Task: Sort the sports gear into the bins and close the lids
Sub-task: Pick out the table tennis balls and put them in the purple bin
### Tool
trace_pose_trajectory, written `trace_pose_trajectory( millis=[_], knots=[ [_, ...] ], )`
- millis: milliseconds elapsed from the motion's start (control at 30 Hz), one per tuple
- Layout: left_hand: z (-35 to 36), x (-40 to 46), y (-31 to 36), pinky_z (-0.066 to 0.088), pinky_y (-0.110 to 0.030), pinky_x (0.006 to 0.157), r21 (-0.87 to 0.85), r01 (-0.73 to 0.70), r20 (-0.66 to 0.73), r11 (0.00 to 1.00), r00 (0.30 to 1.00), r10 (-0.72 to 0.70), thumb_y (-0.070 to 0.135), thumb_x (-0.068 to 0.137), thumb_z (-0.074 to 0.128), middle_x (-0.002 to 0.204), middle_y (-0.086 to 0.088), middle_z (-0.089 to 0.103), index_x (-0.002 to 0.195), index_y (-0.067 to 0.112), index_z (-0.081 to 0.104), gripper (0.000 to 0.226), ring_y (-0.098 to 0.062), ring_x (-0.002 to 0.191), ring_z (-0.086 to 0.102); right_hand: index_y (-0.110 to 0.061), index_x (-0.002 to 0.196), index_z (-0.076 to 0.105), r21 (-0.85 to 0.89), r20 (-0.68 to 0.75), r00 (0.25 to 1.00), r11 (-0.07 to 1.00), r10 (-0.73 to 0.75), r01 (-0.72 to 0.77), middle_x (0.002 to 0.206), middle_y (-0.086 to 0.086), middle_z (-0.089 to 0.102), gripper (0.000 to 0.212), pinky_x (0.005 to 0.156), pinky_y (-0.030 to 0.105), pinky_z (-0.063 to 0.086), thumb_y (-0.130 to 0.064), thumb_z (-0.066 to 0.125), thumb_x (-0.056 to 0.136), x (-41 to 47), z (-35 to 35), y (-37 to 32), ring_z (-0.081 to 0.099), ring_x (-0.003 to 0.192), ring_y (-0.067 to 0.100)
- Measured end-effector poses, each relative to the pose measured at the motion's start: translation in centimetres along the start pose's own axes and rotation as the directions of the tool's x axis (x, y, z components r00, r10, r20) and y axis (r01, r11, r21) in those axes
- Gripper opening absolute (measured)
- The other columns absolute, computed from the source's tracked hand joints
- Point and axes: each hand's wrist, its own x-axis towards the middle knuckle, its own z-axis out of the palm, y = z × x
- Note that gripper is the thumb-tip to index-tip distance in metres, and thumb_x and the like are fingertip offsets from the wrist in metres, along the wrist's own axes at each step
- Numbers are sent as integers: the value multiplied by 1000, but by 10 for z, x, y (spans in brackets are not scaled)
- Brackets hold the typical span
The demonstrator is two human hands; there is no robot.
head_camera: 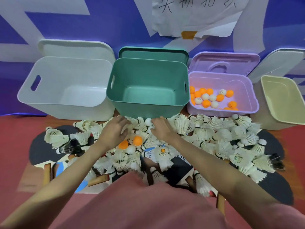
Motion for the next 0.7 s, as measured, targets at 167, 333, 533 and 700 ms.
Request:
trace_pose_trajectory(
  millis=[167,333,533,700],
  knots=[
    [-5,-3,-5,47,-39,85,-42,15,-71,999,997,-18,5,82,65,106,-9,63,107,8,65,25,-31,101,57,-7,81,58,-240,115,993,971,38,-9,97,16,66,14,96,36,45,-17,63,89,17,-4,-14,55,110,32],
    [-11,-1,-9,47,-39,84,-61,15,-124,998,992,-22,6,84,64,106,-8,63,106,9,65,22,-29,101,56,-10,90,64,-432,167,984,902,70,9,98,8,67,7,87,34,37,-16,65,87,24,4,-32,49,106,26],
    [-15,1,-14,48,-40,83,-65,5,-146,998,989,-14,7,84,64,105,-8,63,103,10,67,19,-28,100,56,-13,98,64,-446,156,981,894,112,-31,101,6,67,23,89,33,35,2,57,83,31,9,-40,48,108,25],
    [-18,7,-17,48,-41,81,-45,-20,-148,999,989,13,7,84,64,103,-8,63,101,9,67,17,-28,98,56,-15,81,54,-408,154,982,912,105,-34,97,7,67,17,86,33,37,2,59,83,31,6,-40,50,105,25]
  ],
)
